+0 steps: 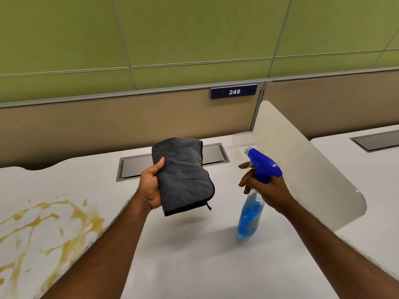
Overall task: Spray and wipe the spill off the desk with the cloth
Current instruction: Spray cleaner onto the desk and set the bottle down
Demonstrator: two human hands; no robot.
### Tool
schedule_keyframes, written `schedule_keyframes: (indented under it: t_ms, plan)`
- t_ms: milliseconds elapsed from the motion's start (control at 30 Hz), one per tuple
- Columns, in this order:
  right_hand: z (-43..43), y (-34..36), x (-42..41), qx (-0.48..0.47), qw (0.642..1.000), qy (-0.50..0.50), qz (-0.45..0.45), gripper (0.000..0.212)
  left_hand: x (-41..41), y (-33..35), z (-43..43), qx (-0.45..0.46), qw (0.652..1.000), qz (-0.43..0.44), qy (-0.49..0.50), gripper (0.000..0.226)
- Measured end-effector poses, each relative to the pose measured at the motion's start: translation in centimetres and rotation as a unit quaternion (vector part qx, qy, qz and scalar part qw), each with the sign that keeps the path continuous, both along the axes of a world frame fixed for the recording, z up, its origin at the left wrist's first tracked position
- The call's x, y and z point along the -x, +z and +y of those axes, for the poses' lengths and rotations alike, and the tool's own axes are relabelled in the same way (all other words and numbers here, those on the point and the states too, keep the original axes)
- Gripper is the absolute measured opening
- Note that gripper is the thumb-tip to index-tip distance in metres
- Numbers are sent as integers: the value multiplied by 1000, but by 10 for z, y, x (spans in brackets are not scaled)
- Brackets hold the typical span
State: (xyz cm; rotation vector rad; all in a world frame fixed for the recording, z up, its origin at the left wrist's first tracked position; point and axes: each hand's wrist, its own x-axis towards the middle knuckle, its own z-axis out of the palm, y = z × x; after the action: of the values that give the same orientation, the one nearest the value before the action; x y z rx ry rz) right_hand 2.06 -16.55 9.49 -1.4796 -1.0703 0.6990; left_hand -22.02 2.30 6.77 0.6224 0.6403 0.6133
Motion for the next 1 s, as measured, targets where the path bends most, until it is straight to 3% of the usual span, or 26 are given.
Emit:
schedule_keyframes:
  t_ms: [167, 367, 533, 1000]
  plan:
    - [7, -17, -25, -31, 987, -159, -15, 26, -6, -11, -11, 20, 1000, -12, 5, 41]
    - [18, -29, -54, -42, 965, -255, -40, 31, -11, -22, -25, 41, 999, -15, 1, 44]
    - [23, -38, -67, -44, 956, -288, -39, 44, -13, -27, -33, 44, 999, -3, 3, 44]
    - [30, -65, -72, -5, 953, -297, -66, 45, -12, -31, -42, 47, 999, 18, 14, 44]
